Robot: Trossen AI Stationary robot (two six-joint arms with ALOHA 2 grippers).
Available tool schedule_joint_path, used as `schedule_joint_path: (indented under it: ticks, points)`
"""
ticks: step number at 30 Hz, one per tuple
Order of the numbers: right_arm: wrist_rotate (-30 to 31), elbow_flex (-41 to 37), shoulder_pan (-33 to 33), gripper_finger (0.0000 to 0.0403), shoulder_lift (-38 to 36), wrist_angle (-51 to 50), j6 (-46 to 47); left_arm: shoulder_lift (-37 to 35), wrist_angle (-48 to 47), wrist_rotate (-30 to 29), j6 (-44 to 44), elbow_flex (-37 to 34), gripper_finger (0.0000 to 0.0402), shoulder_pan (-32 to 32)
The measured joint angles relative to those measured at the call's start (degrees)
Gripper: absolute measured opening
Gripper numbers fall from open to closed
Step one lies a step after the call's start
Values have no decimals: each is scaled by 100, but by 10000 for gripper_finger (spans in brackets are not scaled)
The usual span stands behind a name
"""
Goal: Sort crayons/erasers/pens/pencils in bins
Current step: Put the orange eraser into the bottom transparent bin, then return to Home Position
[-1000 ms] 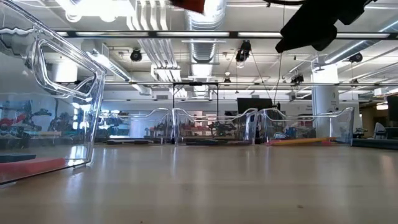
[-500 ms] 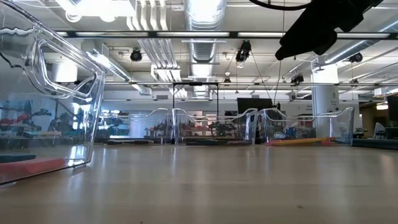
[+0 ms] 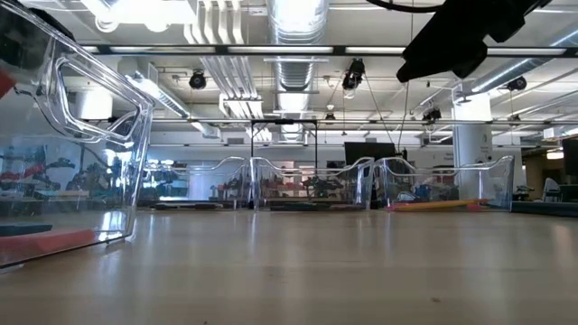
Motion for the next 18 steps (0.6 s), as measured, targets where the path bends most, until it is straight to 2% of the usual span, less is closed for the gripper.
schedule_joint_path:
  ticks: [6,18]
  points:
    - [2,12,0,183,0,0,1,-2,513,115,-6,-195,33,0]
    - [2,13,-2,183,0,22,-107,-8,694,106,11,-104,165,22]
